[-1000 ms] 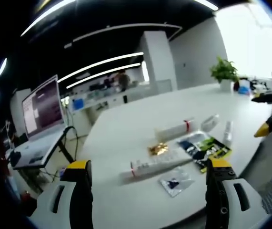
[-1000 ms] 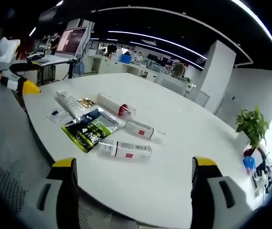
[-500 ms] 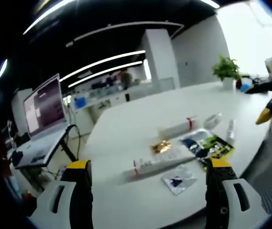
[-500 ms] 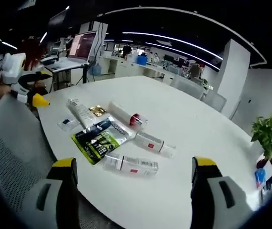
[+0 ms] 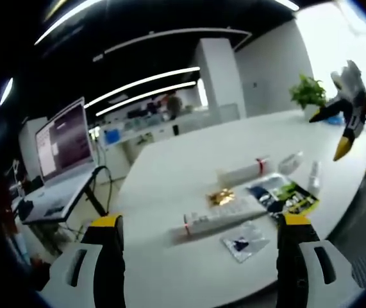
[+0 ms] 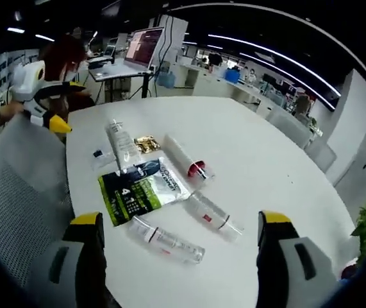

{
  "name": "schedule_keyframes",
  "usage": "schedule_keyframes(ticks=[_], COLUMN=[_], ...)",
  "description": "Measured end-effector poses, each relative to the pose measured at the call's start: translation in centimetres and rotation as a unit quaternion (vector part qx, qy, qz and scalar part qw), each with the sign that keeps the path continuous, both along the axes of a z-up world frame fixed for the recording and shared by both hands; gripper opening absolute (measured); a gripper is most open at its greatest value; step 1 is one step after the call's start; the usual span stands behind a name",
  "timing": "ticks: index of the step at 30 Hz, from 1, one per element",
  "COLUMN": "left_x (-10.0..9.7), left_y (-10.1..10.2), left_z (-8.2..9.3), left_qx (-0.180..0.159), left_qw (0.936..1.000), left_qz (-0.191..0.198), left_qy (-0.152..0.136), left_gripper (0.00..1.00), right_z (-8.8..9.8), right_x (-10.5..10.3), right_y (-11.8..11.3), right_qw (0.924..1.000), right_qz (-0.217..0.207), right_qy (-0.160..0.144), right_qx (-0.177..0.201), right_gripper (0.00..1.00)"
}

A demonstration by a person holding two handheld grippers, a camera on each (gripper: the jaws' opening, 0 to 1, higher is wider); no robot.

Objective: Arrange the skincare products in the storage area until every visible bottle or jar stands upright without overlapping.

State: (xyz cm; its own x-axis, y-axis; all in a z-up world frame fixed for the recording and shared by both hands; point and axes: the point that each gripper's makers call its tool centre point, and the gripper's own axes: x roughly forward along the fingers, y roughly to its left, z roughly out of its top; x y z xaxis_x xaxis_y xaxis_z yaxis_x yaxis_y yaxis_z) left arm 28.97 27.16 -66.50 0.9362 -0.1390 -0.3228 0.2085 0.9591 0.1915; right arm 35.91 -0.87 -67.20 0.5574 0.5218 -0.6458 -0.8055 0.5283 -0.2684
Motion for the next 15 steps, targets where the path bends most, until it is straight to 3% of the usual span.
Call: schedule_keyframes(ticks=[6,15], left_x=[0.0,-0.1], left_y=[0.0,-0.3], left_z=[0.1,0.1], left_qx=[-0.005,-0.008], left_qw=[1.0,0.9999], left_qz=[0.0,-0.007], left_qy=[-0.002,-0.001], left_gripper=[0.97,0.97], right_z=[-0.3,-1.8], right_x=[2.3,5.1], right_y=[0.6,1.8], right_qw=[0.9987,0.9949], right_qz=[0.039,0.076], right_qy=[-0.004,0.044], right_qx=[-0.032,-0.05], right_gripper=[0.97,0.88])
